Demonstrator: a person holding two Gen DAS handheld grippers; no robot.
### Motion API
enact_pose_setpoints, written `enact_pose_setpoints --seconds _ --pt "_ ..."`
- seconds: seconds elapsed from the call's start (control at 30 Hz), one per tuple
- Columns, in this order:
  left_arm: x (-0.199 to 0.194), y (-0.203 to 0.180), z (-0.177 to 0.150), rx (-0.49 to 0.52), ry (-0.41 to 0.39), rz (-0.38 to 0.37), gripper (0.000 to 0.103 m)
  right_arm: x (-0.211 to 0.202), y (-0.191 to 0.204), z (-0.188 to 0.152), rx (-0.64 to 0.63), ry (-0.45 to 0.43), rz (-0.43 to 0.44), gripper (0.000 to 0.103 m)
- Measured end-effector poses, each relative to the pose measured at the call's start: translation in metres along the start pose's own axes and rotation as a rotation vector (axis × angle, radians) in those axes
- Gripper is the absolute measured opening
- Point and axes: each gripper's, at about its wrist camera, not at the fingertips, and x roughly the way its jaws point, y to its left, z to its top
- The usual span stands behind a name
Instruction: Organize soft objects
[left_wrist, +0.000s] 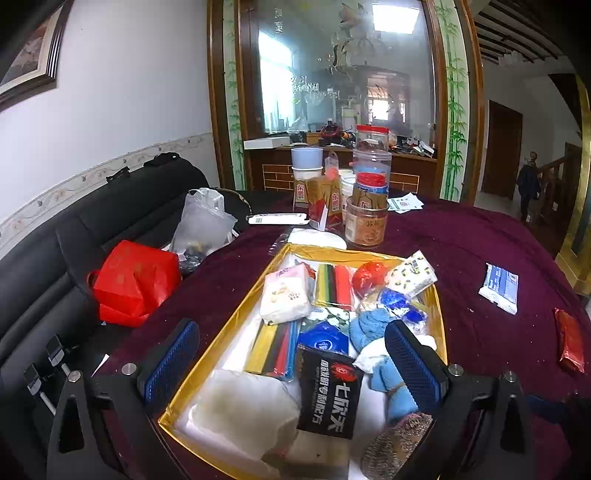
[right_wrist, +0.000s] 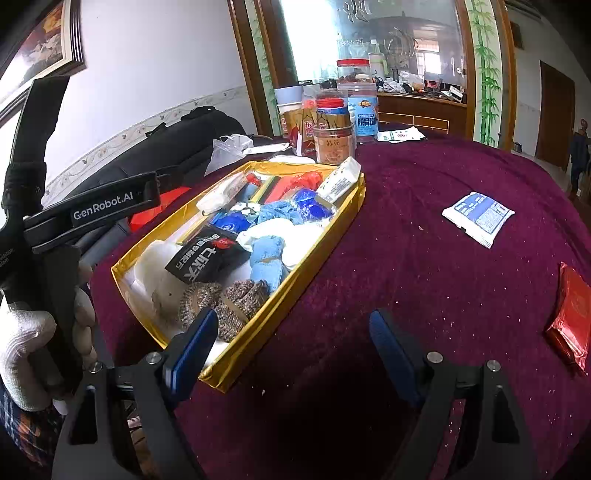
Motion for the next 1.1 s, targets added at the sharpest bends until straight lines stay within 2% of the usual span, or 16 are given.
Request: enact_pose_setpoints --seconds 0.77,1.1 --pt "0.001 -0.033 -0.008 0.068 0.036 -0.034 0.102 0.000 -0.024 -0.011 0.060 0.009 -0.002 0.084" --pt "0.006 -0.059 -0.012 0.123 0.055 -0.054 0.102 -0.003 -0.065 -0.020 0.168 0.014 -0.036 0.084"
